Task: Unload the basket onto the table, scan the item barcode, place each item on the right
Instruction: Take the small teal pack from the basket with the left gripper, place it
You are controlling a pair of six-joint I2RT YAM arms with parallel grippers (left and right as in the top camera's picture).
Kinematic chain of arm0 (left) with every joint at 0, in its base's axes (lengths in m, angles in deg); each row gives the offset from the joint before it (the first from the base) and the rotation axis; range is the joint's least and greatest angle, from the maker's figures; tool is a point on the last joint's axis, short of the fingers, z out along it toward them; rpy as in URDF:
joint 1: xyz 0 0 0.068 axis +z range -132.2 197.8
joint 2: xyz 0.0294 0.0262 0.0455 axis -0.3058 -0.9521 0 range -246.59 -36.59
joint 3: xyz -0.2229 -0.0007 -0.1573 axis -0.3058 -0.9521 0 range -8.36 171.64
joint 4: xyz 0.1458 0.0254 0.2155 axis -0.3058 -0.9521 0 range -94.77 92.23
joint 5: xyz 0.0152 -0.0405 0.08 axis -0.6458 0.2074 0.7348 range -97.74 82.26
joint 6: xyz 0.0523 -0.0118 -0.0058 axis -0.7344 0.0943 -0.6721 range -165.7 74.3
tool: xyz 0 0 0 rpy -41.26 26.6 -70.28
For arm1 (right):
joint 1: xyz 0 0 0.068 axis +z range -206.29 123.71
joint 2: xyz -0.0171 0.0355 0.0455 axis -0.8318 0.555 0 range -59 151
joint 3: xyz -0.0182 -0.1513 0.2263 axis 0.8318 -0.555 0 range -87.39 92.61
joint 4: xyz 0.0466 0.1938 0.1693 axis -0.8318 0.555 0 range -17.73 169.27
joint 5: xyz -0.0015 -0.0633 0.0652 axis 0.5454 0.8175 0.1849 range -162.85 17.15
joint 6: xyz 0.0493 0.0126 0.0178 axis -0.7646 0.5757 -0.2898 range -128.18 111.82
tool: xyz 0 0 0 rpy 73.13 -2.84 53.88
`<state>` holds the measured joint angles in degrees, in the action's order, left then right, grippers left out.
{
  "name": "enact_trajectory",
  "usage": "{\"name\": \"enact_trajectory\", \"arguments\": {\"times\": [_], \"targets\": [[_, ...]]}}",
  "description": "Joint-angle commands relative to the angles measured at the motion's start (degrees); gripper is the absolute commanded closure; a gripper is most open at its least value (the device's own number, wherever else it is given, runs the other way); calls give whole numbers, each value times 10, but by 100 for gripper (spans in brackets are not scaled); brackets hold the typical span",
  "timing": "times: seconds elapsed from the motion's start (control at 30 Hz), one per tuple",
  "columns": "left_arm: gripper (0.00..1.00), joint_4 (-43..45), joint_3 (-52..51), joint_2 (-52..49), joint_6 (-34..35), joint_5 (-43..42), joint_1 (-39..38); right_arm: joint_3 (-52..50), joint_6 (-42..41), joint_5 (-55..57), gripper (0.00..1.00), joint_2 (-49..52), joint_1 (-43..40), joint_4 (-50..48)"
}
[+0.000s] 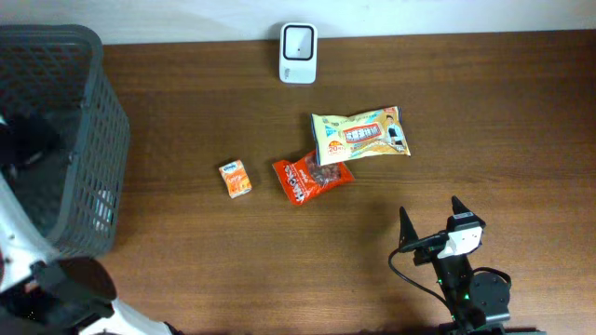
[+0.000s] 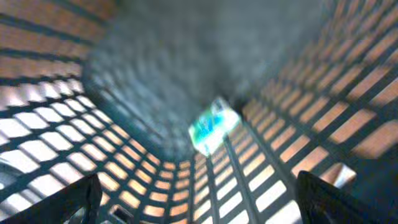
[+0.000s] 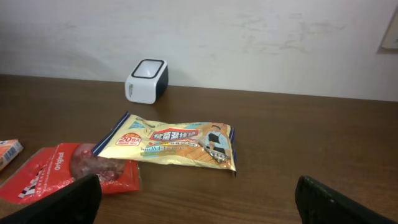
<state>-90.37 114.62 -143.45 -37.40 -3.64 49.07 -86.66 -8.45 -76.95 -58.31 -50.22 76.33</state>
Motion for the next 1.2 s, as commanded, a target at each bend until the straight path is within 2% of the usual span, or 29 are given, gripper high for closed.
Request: {"name": "enact_trajectory", "arguments": {"times": [0.0,0.13,0.23,0.3,0.37,0.4,0.47,0.57,0.63,0.67,0.7,0.77,0.83,0.9,0.97,1.0,1.03,1.07,1.1,1.17], "targets": [[3,31,-96,-28,-56,-61,2,-4,-6,-1,1,-3,3,2],[3,107,-199,-31,-67,-64,17,-4,-6,-1,1,-3,3,2],[15,112,-222,-32,-95,-139,66,-4,-6,-1,2,-3,3,2],[16,93,-242,-32,-128,-179,74,-4,-6,-1,2,-3,3,2],[16,121,-290,-32,-129,-183,71,-4,-6,-1,2,-3,3,2],[25,156,-328,-33,-129,-183,71,-4,-6,-1,2,-3,3,2],[28,197,-368,-44,-129,-183,71,-4,-6,-1,2,-3,3,2],[38,234,-388,-81,-129,-183,71,-4,-6,-1,2,-3,3,2],[57,239,-388,-100,-129,-183,71,-4,-6,-1,2,-3,3,2],[81,244,-387,-101,-129,-183,71,-4,-6,-1,2,-3,3,2],[98,242,-381,-101,-129,-183,71,-4,-6,-1,2,-3,3,2],[100,216,-335,-101,-126,-183,75,-4,-6,-1,1,-3,3,2],[100,133,-200,-101,-125,-183,77,-4,-6,-1,1,-3,3,2],[100,91,-111,-101,-123,-183,77,-4,-6,-1,1,-3,3,2],[100,22,77,-101,-94,-191,77,-4,-6,-1,1,-3,3,2],[100,-22,202,-101,-94,-275,76,-4,-6,-1,2,-3,3,2],[100,-42,258,-101,-94,-342,75,-4,-6,-1,1,-3,3,2],[100,-41,302,-89,-115,-460,66,-4,-6,-1,2,-3,3,2],[100,-41,309,-73,-138,-514,46,-4,-6,-1,1,-3,3,2],[100,-41,309,-46,-141,-520,-45,-4,-6,-1,1,-3,3,2]]}}
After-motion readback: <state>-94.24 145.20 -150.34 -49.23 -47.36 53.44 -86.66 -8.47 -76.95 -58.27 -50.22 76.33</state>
